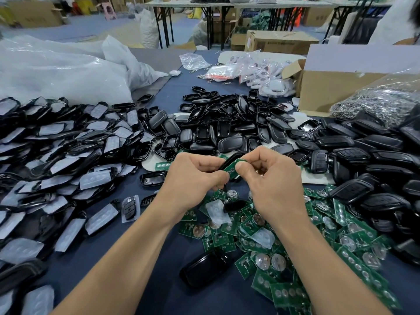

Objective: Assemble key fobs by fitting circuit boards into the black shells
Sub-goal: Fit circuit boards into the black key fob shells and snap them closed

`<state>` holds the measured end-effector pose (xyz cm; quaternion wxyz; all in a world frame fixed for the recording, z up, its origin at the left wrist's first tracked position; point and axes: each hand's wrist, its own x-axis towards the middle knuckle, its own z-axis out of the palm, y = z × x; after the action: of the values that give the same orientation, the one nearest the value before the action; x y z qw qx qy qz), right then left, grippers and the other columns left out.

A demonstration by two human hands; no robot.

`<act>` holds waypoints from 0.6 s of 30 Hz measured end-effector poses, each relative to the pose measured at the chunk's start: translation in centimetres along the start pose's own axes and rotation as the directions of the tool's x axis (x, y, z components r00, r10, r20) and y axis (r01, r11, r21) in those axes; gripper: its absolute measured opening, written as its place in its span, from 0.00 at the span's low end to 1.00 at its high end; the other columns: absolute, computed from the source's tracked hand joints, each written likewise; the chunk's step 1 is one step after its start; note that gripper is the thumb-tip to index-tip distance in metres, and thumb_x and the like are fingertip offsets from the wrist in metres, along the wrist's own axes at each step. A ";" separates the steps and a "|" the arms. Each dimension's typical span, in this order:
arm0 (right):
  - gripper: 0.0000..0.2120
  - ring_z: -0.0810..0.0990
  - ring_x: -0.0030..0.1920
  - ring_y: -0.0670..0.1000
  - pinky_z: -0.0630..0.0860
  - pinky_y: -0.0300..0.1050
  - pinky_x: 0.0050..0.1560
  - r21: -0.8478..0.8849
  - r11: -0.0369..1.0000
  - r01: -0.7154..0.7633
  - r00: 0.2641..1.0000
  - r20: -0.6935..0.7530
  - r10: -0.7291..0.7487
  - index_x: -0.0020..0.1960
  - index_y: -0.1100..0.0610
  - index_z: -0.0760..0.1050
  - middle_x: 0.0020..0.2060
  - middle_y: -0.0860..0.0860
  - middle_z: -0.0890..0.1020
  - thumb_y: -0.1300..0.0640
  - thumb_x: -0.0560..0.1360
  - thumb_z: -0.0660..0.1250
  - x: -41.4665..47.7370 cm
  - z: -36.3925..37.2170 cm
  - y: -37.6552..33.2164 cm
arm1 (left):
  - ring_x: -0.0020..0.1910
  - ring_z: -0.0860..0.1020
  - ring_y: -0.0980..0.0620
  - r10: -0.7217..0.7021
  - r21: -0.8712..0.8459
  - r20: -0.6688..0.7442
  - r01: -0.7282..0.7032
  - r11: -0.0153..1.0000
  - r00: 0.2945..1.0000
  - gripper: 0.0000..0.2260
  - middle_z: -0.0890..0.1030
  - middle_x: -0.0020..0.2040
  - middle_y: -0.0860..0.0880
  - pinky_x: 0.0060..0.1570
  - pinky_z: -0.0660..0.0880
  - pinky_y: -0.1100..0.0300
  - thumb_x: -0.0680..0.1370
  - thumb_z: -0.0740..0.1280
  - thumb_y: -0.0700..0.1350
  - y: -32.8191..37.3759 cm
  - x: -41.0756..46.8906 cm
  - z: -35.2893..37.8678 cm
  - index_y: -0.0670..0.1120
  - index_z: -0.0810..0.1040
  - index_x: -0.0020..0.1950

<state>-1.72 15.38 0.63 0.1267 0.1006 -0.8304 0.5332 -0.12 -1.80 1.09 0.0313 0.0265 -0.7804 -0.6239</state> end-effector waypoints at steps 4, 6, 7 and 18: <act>0.09 0.80 0.35 0.43 0.73 0.38 0.36 -0.063 0.998 0.031 0.997 -0.071 -0.036 0.38 0.43 0.81 0.33 0.42 0.82 0.52 0.73 0.78 -0.2 0.0 -0.5 | 0.29 0.79 0.55 0.031 0.008 -0.027 -0.031 0.999 0.999 0.07 0.85 0.32 0.48 0.34 0.77 0.63 0.75 0.78 0.40 0.0 0.0 0.1 0.53 0.90 0.44; 0.07 0.81 0.37 0.45 0.78 0.44 0.41 -0.093 0.993 0.077 0.985 -0.149 -0.090 0.40 0.42 0.84 0.31 0.41 0.81 0.51 0.69 0.81 -0.5 0.1 -0.8 | 0.29 0.79 0.56 0.062 0.019 -0.024 -0.061 0.998 0.998 0.09 0.85 0.31 0.49 0.34 0.77 0.64 0.75 0.77 0.40 0.1 0.0 0.1 0.55 0.89 0.43; 0.07 0.79 0.40 0.45 0.78 0.47 0.44 -0.137 0.984 0.111 0.970 -0.199 -0.137 0.42 0.44 0.86 0.28 0.40 0.79 0.51 0.68 0.82 -0.6 0.2 -1.0 | 0.28 0.79 0.57 0.072 0.023 -0.026 -0.071 0.997 0.997 0.11 0.85 0.31 0.50 0.33 0.77 0.64 0.75 0.77 0.39 0.1 0.0 0.2 0.56 0.89 0.42; 0.11 0.78 0.34 0.42 0.70 0.32 0.34 0.007 1.000 -0.021 0.997 -0.079 0.021 0.54 0.45 0.82 0.35 0.39 0.83 0.48 0.73 0.77 -0.1 0.0 -0.5 | 0.29 0.79 0.55 0.034 -0.037 -0.059 -0.036 0.999 0.998 0.05 0.85 0.32 0.47 0.33 0.76 0.62 0.76 0.76 0.38 0.2 0.1 0.6 0.44 0.88 0.50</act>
<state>-1.49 15.15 1.07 0.1534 0.0712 -0.8242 0.5405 -0.27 -1.15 1.11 0.0655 0.0306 -0.7675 -0.6369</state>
